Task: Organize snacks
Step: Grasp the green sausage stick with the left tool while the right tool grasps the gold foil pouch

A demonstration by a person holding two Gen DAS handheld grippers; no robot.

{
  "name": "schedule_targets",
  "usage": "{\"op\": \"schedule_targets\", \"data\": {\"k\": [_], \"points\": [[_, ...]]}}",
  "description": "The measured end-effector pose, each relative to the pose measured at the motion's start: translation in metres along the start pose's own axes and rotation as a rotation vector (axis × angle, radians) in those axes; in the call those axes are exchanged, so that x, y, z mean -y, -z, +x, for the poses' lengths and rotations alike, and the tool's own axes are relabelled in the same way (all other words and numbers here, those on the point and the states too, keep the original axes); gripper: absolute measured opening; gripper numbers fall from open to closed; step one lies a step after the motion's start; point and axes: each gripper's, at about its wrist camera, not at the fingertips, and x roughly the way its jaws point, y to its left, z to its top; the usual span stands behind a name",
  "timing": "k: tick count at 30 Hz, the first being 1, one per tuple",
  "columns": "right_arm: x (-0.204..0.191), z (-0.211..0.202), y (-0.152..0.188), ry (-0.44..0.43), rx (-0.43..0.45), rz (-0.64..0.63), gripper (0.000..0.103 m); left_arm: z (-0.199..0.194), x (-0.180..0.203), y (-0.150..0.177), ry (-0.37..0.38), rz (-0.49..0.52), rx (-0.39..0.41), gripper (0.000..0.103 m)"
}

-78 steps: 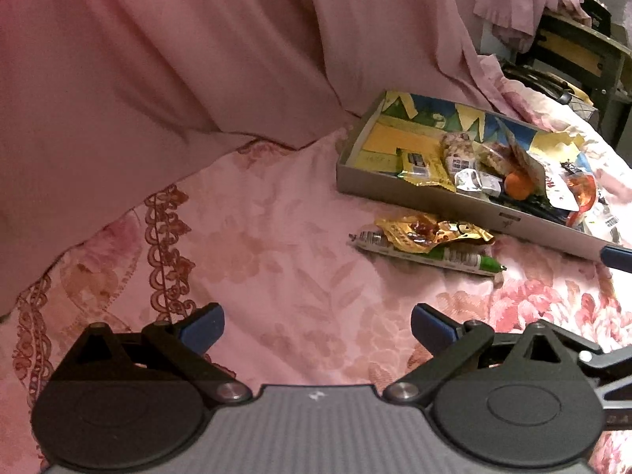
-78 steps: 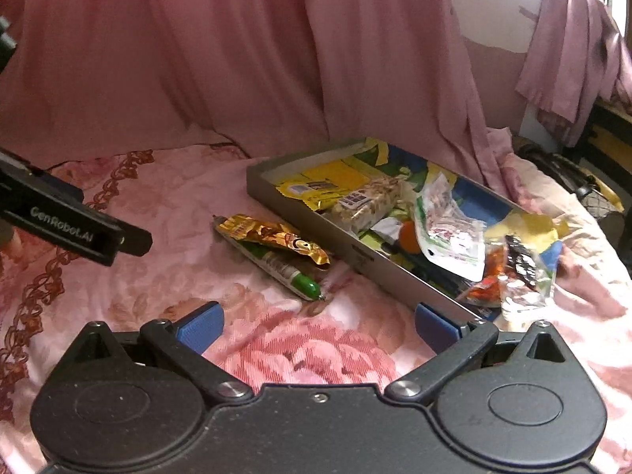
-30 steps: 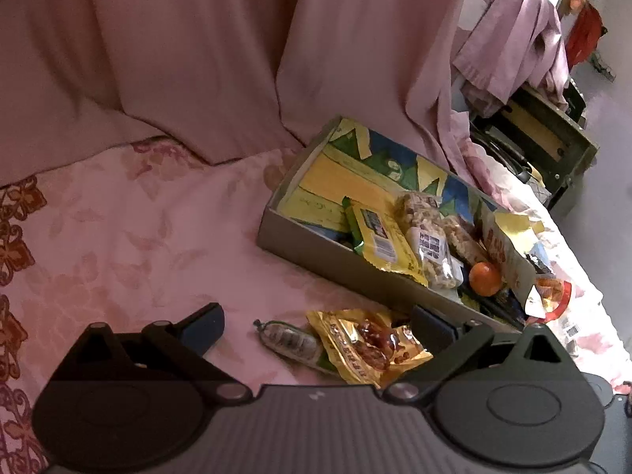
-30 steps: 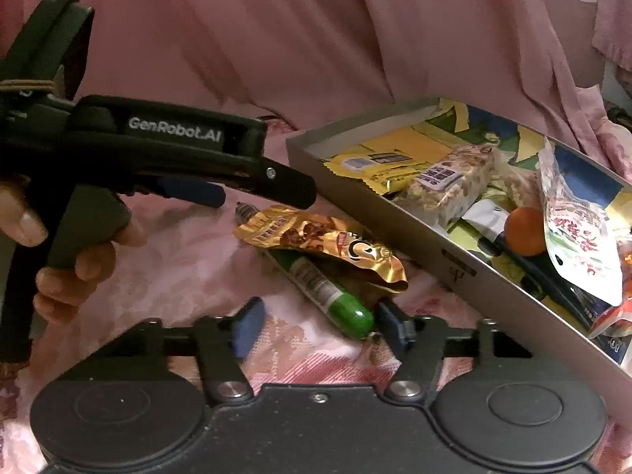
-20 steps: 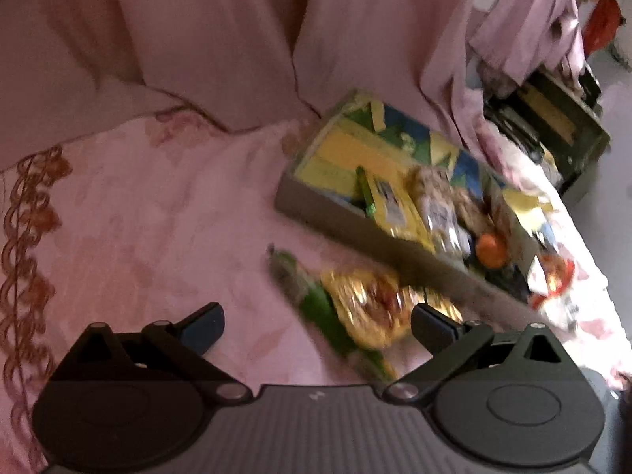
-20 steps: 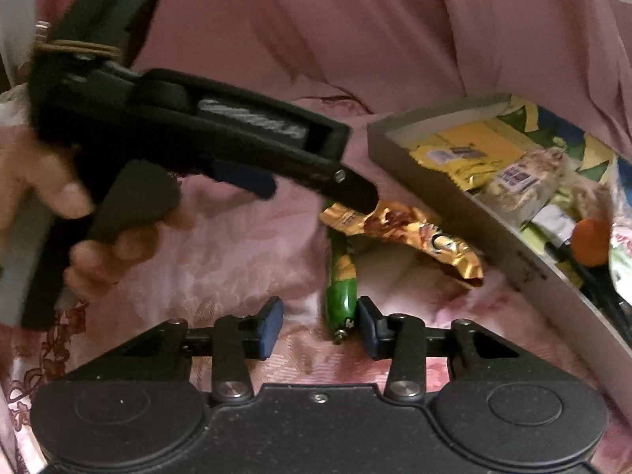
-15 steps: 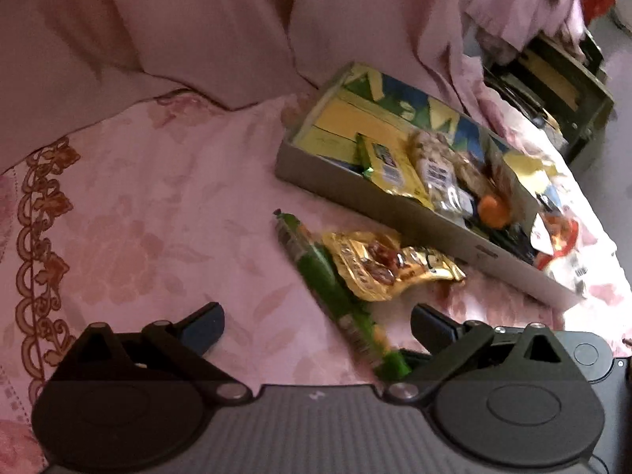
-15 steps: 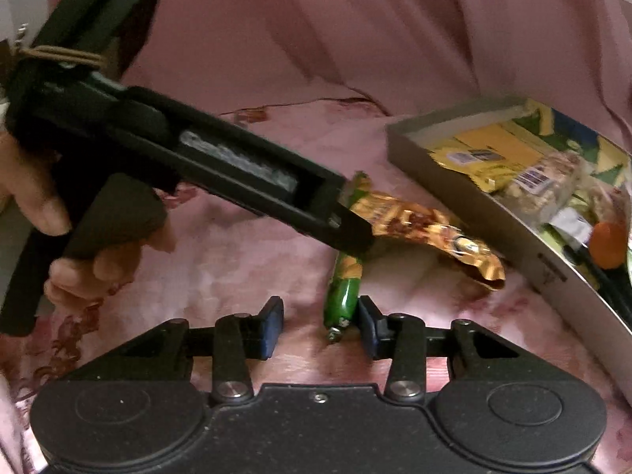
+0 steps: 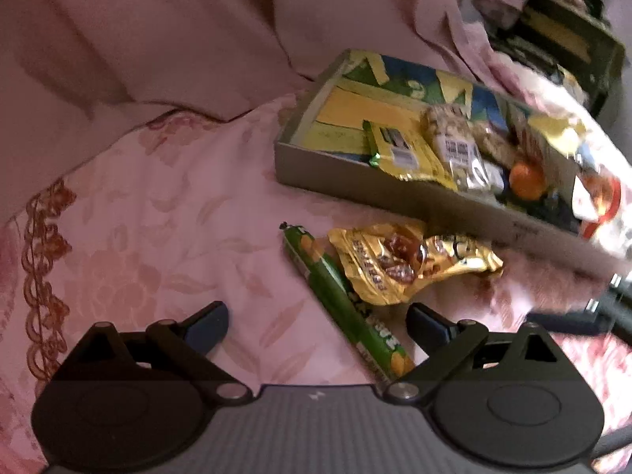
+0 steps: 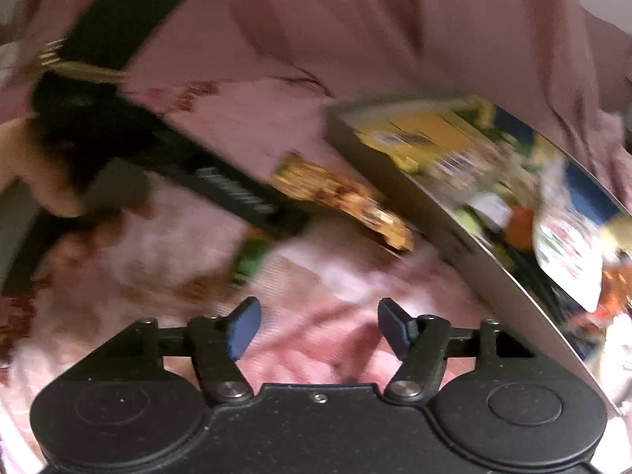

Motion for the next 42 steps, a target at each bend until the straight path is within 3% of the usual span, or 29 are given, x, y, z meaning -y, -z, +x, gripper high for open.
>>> {"op": "schedule_targets", "data": {"k": [4, 8, 12, 18, 22, 31, 34, 38, 42], "points": [[0.012, 0.002, 0.006, 0.059, 0.009, 0.059, 0.08, -0.001, 0.003, 0.002, -0.03, 0.036, 0.006, 0.095], [0.014, 0.007, 0.004, 0.111, 0.058, 0.033, 0.079, -0.003, 0.001, 0.002, -0.047, 0.037, 0.018, 0.077], [0.014, 0.019, -0.001, 0.167, 0.105, -0.006, 0.072, -0.008, -0.004, 0.003, -0.044, 0.038, 0.015, 0.059], [-0.001, 0.031, -0.006, 0.235, 0.173, -0.16, 0.06, -0.011, -0.012, 0.003, -0.025, -0.017, -0.009, 0.043], [-0.017, 0.04, -0.005, 0.284, 0.197, -0.318, 0.051, -0.01, -0.015, 0.002, -0.029, -0.033, -0.012, 0.039], [-0.031, 0.064, -0.01, 0.382, 0.245, -0.468, 0.045, -0.011, -0.017, 0.004, -0.032, -0.056, -0.008, 0.036], [-0.033, 0.068, -0.01, 0.383, 0.243, -0.491, 0.031, -0.013, -0.018, 0.005, -0.032, -0.061, -0.01, 0.032], [-0.035, 0.066, -0.007, 0.384, 0.233, -0.513, 0.025, -0.015, -0.017, 0.006, -0.028, -0.06, -0.017, 0.021], [-0.033, 0.057, -0.008, 0.363, 0.217, -0.471, 0.019, -0.021, -0.016, 0.012, -0.023, -0.072, -0.03, 0.019]]}}
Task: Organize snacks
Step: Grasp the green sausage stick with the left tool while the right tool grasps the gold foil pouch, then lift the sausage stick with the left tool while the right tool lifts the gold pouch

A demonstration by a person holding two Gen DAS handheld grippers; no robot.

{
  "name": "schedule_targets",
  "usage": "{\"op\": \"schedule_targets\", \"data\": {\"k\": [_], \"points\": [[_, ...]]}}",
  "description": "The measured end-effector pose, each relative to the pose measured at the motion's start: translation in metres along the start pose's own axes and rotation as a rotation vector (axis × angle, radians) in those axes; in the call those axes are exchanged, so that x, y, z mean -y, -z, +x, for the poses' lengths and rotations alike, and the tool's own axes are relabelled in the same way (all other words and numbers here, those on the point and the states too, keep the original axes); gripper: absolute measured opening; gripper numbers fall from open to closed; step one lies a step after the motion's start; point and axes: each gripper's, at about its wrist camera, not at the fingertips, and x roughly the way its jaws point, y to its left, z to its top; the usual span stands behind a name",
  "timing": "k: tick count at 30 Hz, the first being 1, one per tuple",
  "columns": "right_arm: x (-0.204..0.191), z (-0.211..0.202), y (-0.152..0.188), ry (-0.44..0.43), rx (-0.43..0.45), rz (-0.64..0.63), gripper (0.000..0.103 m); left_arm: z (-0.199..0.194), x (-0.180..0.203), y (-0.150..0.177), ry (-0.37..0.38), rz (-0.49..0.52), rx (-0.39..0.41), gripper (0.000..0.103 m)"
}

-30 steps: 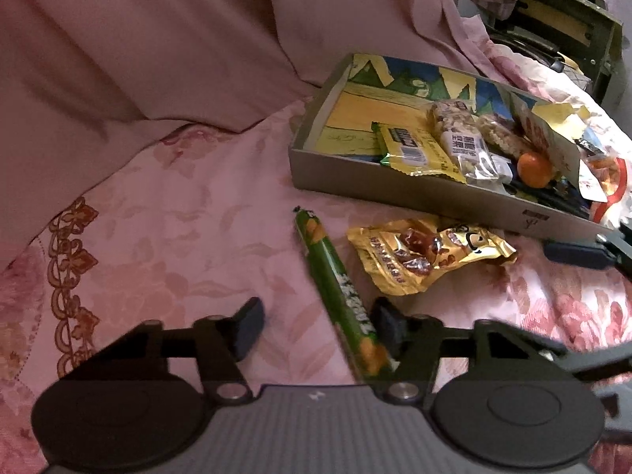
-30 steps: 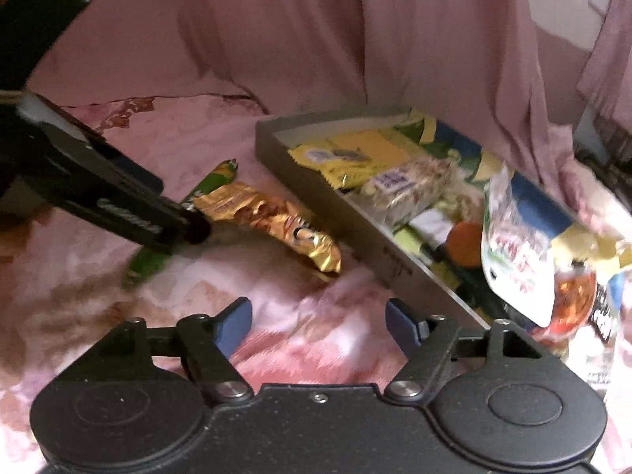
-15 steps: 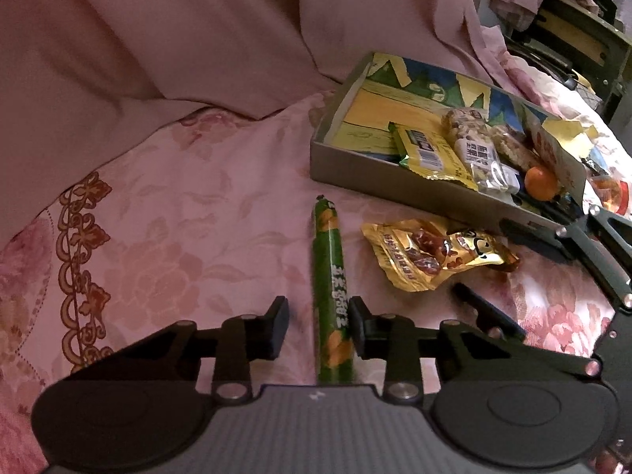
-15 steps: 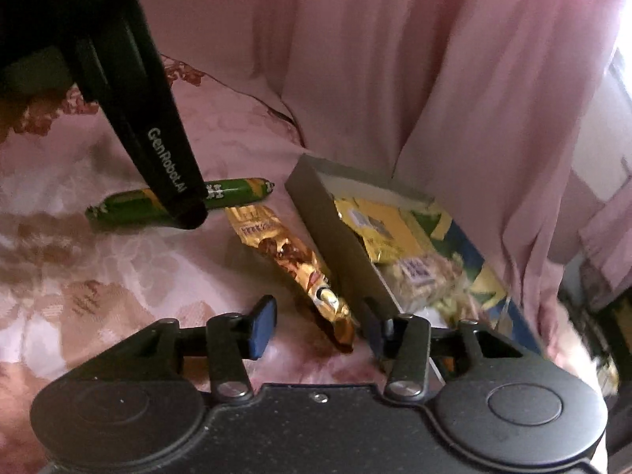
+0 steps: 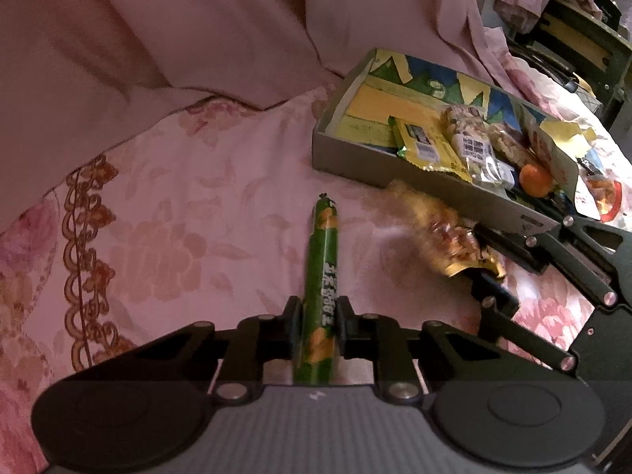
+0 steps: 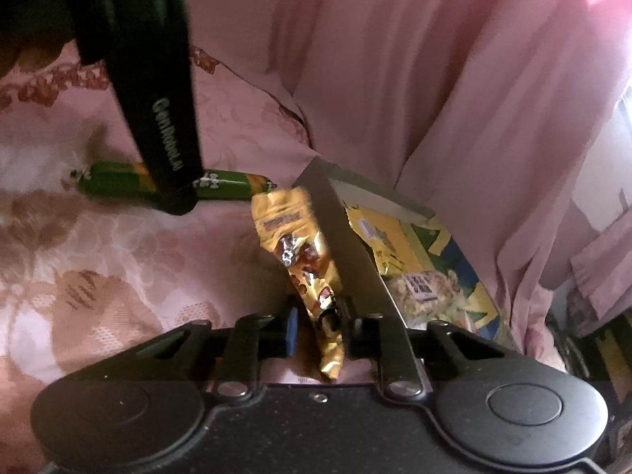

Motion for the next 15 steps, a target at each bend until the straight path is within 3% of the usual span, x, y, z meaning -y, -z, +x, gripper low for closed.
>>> {"op": "schedule_targets", "data": {"k": [15], "points": [[-0.011, -0.075, 0.011, -0.08, -0.108, 0.045, 0.019, -0.031, 0.005, 0.045, 0.108, -0.144, -0.121, 0.019]]}}
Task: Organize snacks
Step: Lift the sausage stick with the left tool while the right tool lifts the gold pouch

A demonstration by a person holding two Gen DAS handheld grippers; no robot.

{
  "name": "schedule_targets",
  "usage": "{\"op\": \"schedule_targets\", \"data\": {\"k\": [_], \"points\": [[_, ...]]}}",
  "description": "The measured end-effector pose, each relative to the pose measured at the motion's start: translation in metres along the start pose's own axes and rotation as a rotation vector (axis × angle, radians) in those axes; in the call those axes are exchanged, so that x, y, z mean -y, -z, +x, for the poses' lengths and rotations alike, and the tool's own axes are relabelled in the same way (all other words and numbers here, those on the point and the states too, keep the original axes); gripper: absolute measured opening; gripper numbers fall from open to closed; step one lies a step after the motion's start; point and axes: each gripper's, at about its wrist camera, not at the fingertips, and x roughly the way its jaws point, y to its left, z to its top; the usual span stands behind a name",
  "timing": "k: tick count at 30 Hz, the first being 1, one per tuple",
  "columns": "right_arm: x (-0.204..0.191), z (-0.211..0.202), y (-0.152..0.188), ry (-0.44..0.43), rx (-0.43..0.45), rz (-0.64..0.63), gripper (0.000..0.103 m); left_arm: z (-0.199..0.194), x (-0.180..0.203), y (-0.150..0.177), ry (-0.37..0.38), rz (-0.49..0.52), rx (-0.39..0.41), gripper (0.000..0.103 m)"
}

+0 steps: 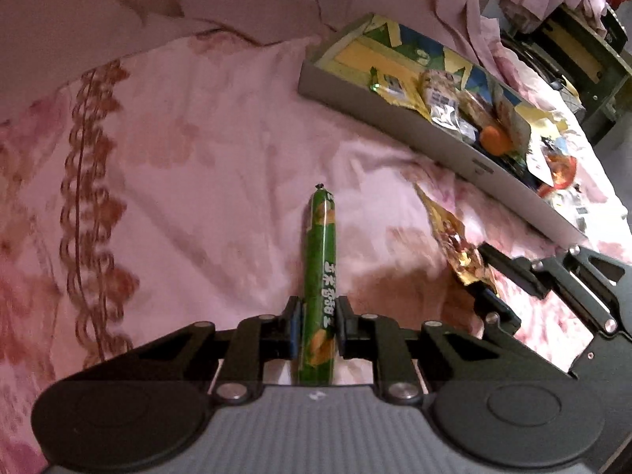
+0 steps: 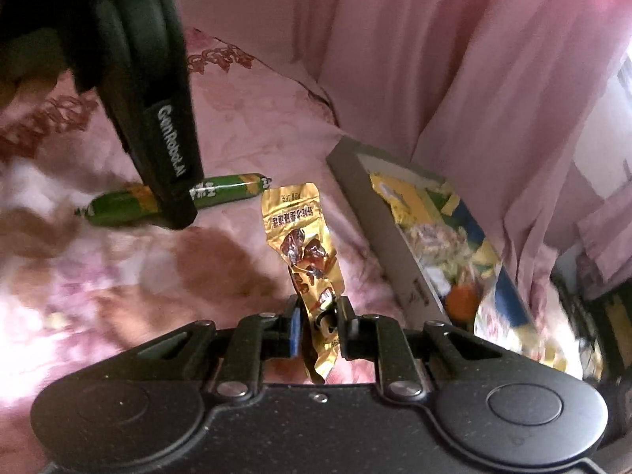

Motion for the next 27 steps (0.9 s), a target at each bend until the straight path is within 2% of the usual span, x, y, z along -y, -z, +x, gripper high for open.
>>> {"op": "schedule_targets", "data": {"k": [4, 8, 12, 16, 27], "points": [[0.006, -0.02, 0.003, -0.042, -0.058, 0.118, 0.019, -0.005, 0.001, 0.011, 0.02, -0.038, -0.029, 0.019], [0.018, -0.037, 0.006, -0.108, -0.08, 0.281, 0.019, -0.006, 0.006, 0.019, 0.019, -0.028, -0.04, 0.019], [0.022, -0.042, 0.011, -0.175, -0.109, 0.381, 0.019, -0.007, 0.007, 0.023, 0.016, -0.019, -0.041, 0.019], [0.02, -0.037, 0.013, -0.195, -0.133, 0.402, 0.019, -0.006, 0.008, 0.024, 0.012, -0.013, -0.041, 0.019], [0.029, -0.033, 0.017, -0.211, -0.118, 0.469, 0.023, -0.003, 0.006, 0.023, 0.013, -0.018, -0.043, 0.02]]}}
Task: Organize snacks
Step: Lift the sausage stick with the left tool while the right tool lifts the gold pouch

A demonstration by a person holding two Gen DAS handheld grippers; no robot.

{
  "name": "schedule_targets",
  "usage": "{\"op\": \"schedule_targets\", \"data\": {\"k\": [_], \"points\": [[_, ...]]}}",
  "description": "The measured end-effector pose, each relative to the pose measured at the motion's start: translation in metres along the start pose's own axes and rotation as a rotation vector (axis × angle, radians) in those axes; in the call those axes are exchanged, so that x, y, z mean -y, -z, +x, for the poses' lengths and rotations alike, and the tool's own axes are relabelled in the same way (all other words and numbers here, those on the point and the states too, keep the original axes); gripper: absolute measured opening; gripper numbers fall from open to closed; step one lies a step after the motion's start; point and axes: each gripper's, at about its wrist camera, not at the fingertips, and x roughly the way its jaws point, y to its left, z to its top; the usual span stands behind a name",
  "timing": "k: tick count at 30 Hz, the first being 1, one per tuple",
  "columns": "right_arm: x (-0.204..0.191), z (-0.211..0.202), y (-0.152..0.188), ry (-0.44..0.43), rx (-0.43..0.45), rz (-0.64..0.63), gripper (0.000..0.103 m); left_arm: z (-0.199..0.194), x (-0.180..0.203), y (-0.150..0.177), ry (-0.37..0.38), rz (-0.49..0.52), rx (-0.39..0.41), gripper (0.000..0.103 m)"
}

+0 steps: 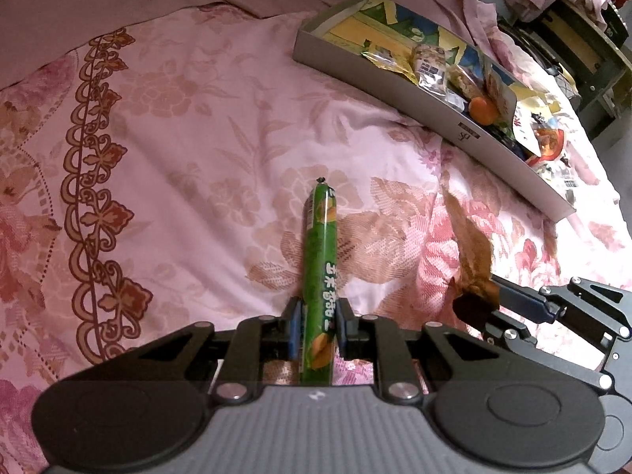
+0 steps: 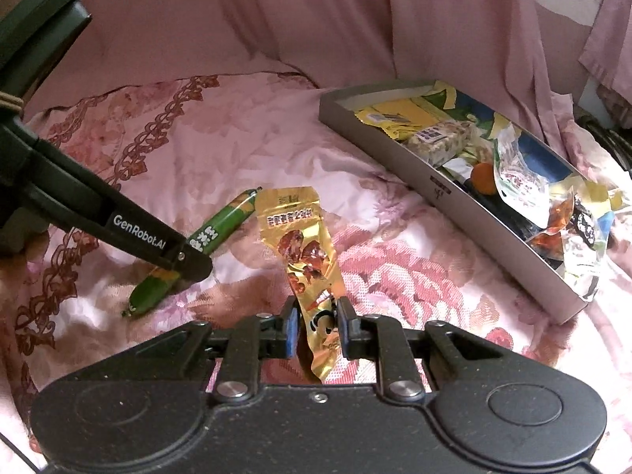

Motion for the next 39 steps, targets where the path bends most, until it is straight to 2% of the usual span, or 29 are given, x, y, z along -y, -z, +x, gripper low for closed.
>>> {"op": "schedule_targets", "data": {"k": [7, 14, 19, 21, 23, 24, 29, 30, 31, 32, 34, 39], "points": [[-0.001, 0.004, 0.0, 0.01, 0.022, -0.004, 0.032, 0.0, 0.003, -0.002, -0.011, 0.02, 0.013, 0.021], [-0.011, 0.017, 0.004, 0.025, 0.021, -0.066, 0.042, 0.002, 0.006, -0.002, -0.024, 0.045, 0.017, 0.021], [-0.016, 0.026, 0.007, 0.032, 0.016, -0.099, 0.054, 0.003, 0.006, -0.002, -0.025, 0.051, 0.016, 0.023], [-0.016, 0.027, 0.007, 0.031, 0.022, -0.097, 0.054, 0.004, 0.006, -0.002, -0.027, 0.054, 0.016, 0.023], [-0.015, 0.027, 0.006, 0.027, 0.023, -0.086, 0.05, 0.004, 0.008, -0.002, -0.03, 0.061, 0.016, 0.022], [-0.015, 0.026, 0.006, 0.025, 0.025, -0.086, 0.043, 0.004, 0.008, -0.002, -0.032, 0.064, 0.017, 0.02], [-0.026, 0.022, 0.006, 0.09, 0.045, -0.158, 0.035, 0.002, 0.009, -0.002, -0.033, 0.061, 0.021, 0.019], [-0.029, 0.021, 0.006, 0.109, 0.053, -0.181, 0.032, 0.002, 0.009, -0.002, -0.031, 0.059, 0.022, 0.019], [-0.032, 0.02, 0.007, 0.13, 0.065, -0.21, 0.024, 0.001, 0.008, -0.002, -0.029, 0.055, 0.023, 0.019], [-0.035, 0.019, 0.007, 0.156, 0.076, -0.239, 0.021, 0.001, 0.008, -0.002, -0.026, 0.051, 0.024, 0.018], [-0.041, 0.017, 0.008, 0.2, 0.098, -0.294, 0.02, 0.0, 0.007, -0.003, -0.019, 0.041, 0.026, 0.018], [-0.044, 0.017, 0.011, 0.229, 0.103, -0.339, 0.02, -0.004, 0.008, -0.001, -0.016, 0.039, 0.037, 0.018]]}}
